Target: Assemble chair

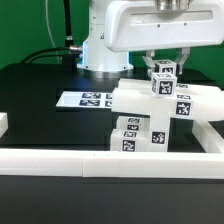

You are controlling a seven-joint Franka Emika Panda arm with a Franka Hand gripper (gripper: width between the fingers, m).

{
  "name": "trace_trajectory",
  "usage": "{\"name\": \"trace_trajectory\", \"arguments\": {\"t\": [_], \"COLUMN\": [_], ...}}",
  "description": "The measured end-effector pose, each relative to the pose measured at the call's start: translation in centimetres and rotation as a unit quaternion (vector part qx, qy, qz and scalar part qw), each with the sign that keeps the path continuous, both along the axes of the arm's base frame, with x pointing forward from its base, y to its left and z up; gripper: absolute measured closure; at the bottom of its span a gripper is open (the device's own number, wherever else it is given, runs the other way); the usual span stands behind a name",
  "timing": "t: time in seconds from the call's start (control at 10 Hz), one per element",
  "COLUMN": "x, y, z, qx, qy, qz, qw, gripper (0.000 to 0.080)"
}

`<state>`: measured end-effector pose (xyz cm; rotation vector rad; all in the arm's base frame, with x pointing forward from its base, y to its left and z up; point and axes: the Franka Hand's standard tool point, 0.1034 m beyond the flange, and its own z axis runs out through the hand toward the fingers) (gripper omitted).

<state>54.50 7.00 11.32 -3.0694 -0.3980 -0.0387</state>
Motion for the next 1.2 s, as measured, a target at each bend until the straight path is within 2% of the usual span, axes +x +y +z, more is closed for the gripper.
{"name": "trace_trajectory", "arguments": {"t": [0.4, 1.2], "x": [-0.18, -0.14], "y": [-0.42, -0.41], "z": [-0.2, -0.21], "qx": [-0.001, 0.0], "qy": [-0.034, -0.033], "qz": [-0.003, -0.034], "qw": [0.999, 0.999], "gripper": [0.0525, 0.0526]}}
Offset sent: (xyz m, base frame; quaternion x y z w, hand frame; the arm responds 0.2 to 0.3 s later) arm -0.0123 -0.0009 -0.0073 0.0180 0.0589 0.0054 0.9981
